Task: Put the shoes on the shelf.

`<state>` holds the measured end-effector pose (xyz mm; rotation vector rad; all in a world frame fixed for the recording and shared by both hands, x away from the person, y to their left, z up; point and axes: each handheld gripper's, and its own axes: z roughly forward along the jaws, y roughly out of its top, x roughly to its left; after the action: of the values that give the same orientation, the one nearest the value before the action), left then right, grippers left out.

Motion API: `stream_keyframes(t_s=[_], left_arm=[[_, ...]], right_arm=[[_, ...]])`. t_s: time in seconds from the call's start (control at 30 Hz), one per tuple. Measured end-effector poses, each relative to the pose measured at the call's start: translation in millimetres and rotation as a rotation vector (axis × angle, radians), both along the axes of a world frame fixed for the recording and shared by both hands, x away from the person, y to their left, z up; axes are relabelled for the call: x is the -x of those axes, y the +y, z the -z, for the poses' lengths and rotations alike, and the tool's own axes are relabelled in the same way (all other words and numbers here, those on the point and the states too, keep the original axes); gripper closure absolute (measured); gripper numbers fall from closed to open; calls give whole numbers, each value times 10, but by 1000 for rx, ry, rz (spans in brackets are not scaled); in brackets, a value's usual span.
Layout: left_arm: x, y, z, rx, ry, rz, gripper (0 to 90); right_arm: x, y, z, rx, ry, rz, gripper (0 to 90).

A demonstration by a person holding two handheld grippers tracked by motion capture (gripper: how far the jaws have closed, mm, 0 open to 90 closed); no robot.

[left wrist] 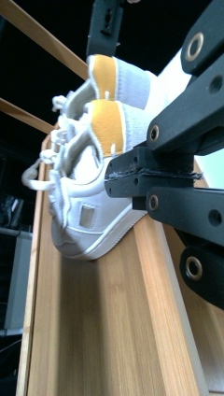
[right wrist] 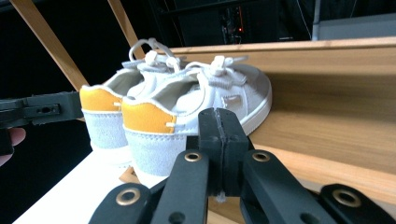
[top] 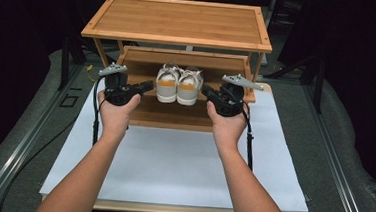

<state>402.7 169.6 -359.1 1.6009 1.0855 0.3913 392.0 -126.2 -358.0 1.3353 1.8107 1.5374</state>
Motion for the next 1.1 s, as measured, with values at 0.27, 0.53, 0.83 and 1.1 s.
stream_keyframes(t_s=[0.27, 0.53, 0.83, 1.1], left_arm=[[-40, -48, 94, -7, 22, -32, 898], [-87, -83, 189, -6, 36, -45, 898], [-147, -83, 191, 3, 45, -42, 898], [-252, -94, 176, -13, 58, -54, 898]], right_arm=[[-29, 75, 118, 16, 23, -1, 900], [-45, 110, 180, 18, 40, 9, 900], [-65, 110, 186, 8, 50, 12, 900], [-153, 113, 217, -37, 54, 16, 900]])
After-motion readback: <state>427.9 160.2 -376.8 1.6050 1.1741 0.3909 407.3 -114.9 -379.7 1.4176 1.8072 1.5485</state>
